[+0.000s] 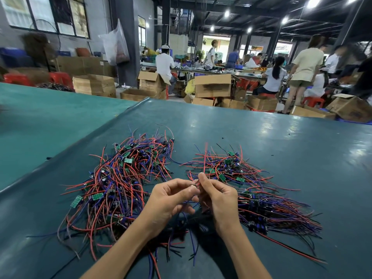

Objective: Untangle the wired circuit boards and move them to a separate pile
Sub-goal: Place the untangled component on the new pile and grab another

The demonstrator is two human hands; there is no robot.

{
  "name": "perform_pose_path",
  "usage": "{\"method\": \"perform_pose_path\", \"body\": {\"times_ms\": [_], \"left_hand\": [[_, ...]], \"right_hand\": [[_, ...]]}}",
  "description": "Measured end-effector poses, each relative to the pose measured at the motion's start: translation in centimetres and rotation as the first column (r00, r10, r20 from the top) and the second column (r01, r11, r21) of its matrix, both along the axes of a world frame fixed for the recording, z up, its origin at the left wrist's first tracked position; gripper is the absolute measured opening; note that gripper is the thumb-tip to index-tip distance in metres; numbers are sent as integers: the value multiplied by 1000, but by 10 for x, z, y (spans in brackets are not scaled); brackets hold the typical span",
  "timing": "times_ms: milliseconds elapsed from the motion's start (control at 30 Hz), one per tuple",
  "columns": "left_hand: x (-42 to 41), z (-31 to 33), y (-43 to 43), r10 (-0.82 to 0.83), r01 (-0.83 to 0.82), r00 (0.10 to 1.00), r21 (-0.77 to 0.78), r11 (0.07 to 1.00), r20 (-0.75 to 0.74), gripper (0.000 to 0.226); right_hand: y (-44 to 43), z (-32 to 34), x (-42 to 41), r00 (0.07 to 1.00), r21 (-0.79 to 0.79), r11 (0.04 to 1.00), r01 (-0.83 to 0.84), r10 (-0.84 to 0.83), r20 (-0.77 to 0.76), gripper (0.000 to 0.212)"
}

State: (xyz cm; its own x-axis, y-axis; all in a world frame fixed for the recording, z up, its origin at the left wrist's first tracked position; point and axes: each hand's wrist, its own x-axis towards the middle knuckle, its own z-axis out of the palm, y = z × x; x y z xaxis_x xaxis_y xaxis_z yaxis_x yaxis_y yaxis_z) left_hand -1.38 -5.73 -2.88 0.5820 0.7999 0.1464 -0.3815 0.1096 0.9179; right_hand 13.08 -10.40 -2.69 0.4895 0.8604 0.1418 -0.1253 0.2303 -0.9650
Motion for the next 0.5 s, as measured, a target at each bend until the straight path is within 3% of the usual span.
{"method": "perform_pose_path", "body": {"times_ms": [100,233,500], "left_hand": [[3,-3,-4,28,-28,1000,28,999,-6,43],[5,-2,-1,82,-81,996,22,996,-22,34],[1,-4,-1,19,-19,999,-7,1000,-38,20]], "right_hand": [[-3,4,-2,994,-78,993,-90,84,-72,42],[-6,6,1,974,-69,977,-203,194,-117,35],[-6,7,6,929,-179,916,-359,332,-163,43]]}}
